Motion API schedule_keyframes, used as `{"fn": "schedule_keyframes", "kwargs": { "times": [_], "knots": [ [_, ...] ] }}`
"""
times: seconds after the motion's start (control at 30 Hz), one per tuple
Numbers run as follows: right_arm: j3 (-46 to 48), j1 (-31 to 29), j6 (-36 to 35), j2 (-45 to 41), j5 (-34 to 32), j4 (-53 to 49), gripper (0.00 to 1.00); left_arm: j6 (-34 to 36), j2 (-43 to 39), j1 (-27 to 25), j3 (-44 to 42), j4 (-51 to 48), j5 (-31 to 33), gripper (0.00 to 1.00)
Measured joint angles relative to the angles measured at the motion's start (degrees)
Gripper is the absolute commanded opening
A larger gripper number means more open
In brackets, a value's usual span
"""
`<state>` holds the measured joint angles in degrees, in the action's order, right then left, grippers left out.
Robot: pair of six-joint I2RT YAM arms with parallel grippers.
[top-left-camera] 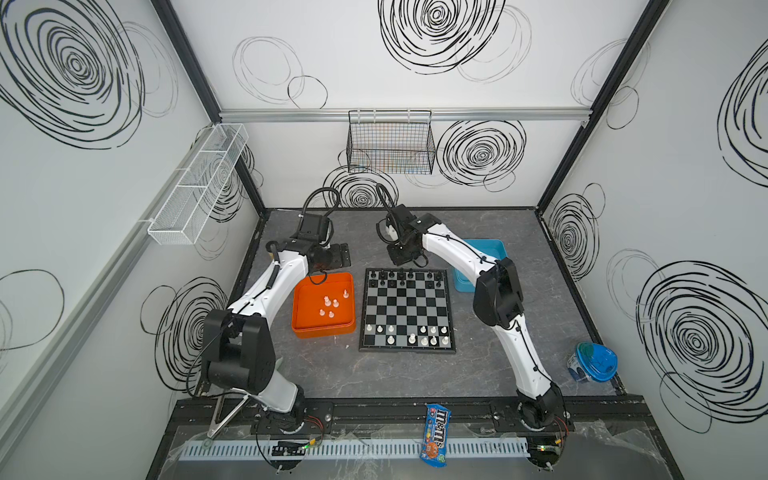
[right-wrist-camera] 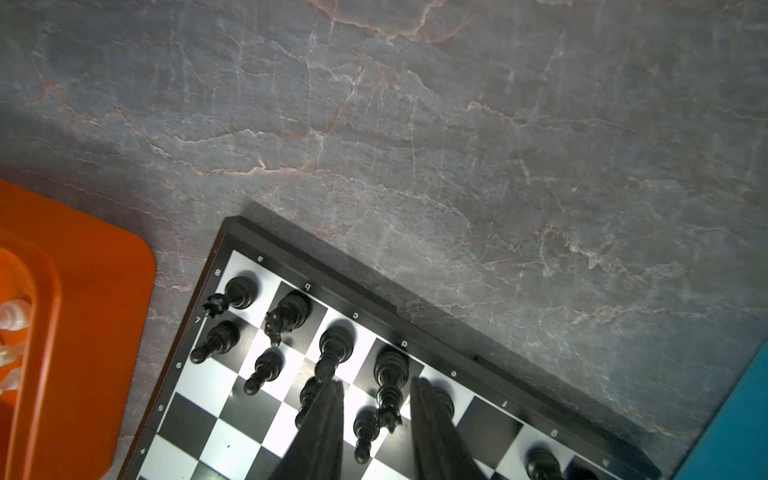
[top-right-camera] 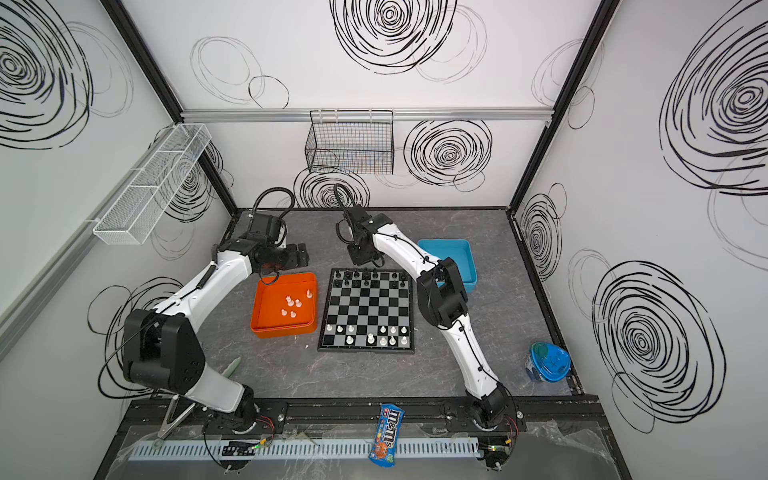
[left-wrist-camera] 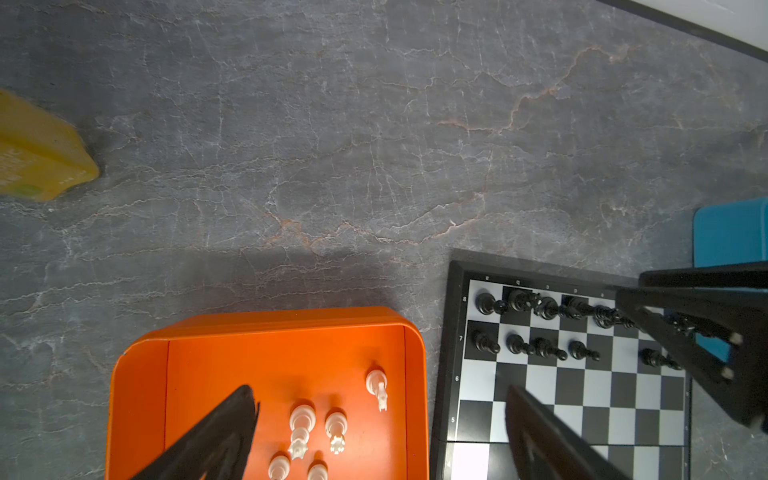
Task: Set up the chess pieces on the board
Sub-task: 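Return the right gripper over the cyan tray while the left lowers into the orange tray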
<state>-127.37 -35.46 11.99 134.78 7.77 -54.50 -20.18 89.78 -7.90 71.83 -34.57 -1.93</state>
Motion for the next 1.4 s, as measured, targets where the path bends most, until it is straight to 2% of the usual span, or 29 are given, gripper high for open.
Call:
{"fn": "schedule_keyframes", "kwargs": {
  "times": [0.07, 0.2, 0.3, 0.43, 0.63, 0.8, 1.0, 1.2, 1.4],
  "knots": [
    [0.0, 1.0, 0.0, -1.1, 0.6, -0.1, 0.37, -0.2, 0.0, 0.0, -0.2, 0.0, 0.2, 0.96],
    [1.0, 5.2, -0.3, -5.2, 2.0, 0.5, 0.52, -0.4, -0.1, 0.0, -1.0, -0.2, 0.9, 0.96],
    [6.1, 9.5, -0.2, -10.8, 3.4, 2.7, 0.82, -0.4, -0.6, 0.0, -2.3, -0.7, 1.6, 0.97],
    [15.6, 15.5, -0.1, -18.2, 5.4, 6.5, 0.97, -0.4, -1.8, 0.0, -5.0, -1.9, 2.7, 1.0],
    [28.7, 21.7, 0.1, -23.6, 8.0, 11.5, 1.0, -1.0, -2.9, 0.0, -9.7, -2.3, 3.7, 0.92],
    [35.0, 24.7, 0.2, -24.9, 9.5, 13.9, 1.0, -1.6, -2.9, 0.0, -12.4, -2.3, 4.3, 0.85],
    [37.7, 25.4, 0.3, -25.7, 10.5, 16.0, 1.0, -1.6, -1.3, 0.0, -12.6, -1.0, 4.8, 0.68],
    [38.7, 25.7, 0.3, -26.0, 11.1, 17.2, 1.0, -1.5, 0.7, 0.0, -12.6, -0.3, 5.1, 0.63],
    [39.1, 25.8, 0.3, -26.0, 11.2, 17.6, 1.0, -1.4, 1.7, 0.0, -13.4, 0.5, 5.7, 0.54]
  ]
}}
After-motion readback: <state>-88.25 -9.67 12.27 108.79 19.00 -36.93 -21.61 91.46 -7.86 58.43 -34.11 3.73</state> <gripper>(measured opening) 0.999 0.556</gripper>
